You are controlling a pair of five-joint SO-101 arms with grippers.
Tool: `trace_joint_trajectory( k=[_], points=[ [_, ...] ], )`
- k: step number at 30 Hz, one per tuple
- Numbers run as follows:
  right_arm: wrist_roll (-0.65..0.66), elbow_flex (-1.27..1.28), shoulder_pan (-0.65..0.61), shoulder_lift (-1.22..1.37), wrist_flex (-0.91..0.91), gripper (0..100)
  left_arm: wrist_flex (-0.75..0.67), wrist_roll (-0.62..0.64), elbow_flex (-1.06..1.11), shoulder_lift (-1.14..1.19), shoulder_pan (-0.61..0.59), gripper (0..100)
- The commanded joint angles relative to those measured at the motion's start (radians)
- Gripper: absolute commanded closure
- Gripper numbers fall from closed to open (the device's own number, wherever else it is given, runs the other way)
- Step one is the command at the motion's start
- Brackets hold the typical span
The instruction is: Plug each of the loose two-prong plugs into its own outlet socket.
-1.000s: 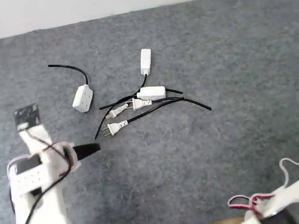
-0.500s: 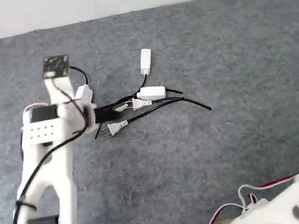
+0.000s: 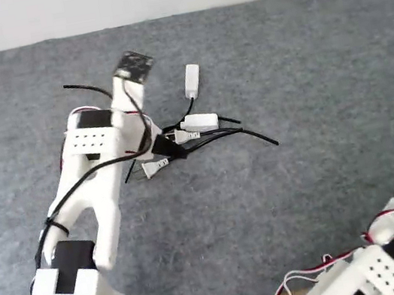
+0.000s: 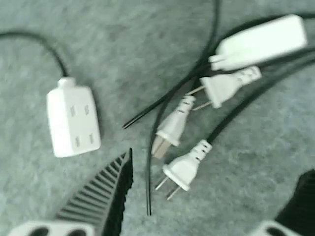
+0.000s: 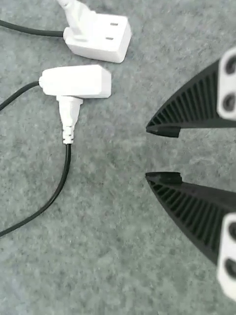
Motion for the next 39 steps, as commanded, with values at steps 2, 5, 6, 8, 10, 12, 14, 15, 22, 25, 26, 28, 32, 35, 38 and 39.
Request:
trace_joint_trajectory(
  k=[2,5,6,8,10,12,14,15,22,25,26,28,32,35,38,39],
  points=[
    [0.031,0.034,-0.042,-0.079,-0.021,87.6,-0.074,-0.068,-0.053,0.002,0.035,53],
    [0.025,0.057,-0.111,-0.133,-0.021,87.6,-0.109,-0.091,-0.041,0.005,0.038,53],
    [0.023,0.064,-0.157,-0.154,-0.028,87.6,-0.114,-0.092,-0.035,0.003,0.038,53],
    [0.023,0.083,-0.26,-0.2,-0.071,87.6,-0.123,-0.089,-0.015,-0.002,0.034,53],
    [0.005,0.089,-0.358,-0.228,-0.11,87.7,-0.124,-0.083,0.01,-0.006,0.028,53],
    [-0.055,0.068,-0.435,-0.237,-0.105,87.7,-0.13,-0.029,0.031,-0.006,0.011,53],
    [-0.074,0.028,-0.486,-0.237,-0.074,87.4,-0.164,0.029,0.056,-0.006,-0.014,53],
    [-0.078,0.006,-0.499,-0.237,-0.054,87.3,-0.184,0.052,0.067,-0.006,-0.031,53],
    [-0.081,-0.084,-0.579,-0.234,0.016,87.2,-0.27,0.087,0.182,-0.068,-0.117,53],
    [-0.081,-0.141,-0.615,-0.196,0.058,87.2,-0.358,0.129,0.318,-0.192,-0.14,53],
    [-0.083,-0.173,-0.622,-0.166,0.076,87.2,-0.385,0.14,0.366,-0.244,-0.146,53],
    [-0.084,-0.252,-0.634,-0.088,0.113,87.2,-0.41,0.17,0.456,-0.338,-0.155,53],
    [-0.12,-0.416,-0.684,0.105,0.16,87.2,-0.407,0.229,0.582,-0.454,-0.201,53],
    [-0.124,-0.511,-0.768,0.239,0.171,87.2,-0.405,0.295,0.607,-0.465,-0.298,53],
    [-0.124,-0.588,-0.855,0.355,0.159,87.2,-0.399,0.362,0.613,-0.465,-0.404,53],
    [-0.124,-0.611,-0.886,0.392,0.151,87.2,-0.399,0.385,0.622,-0.465,-0.433,53]
  ],
)
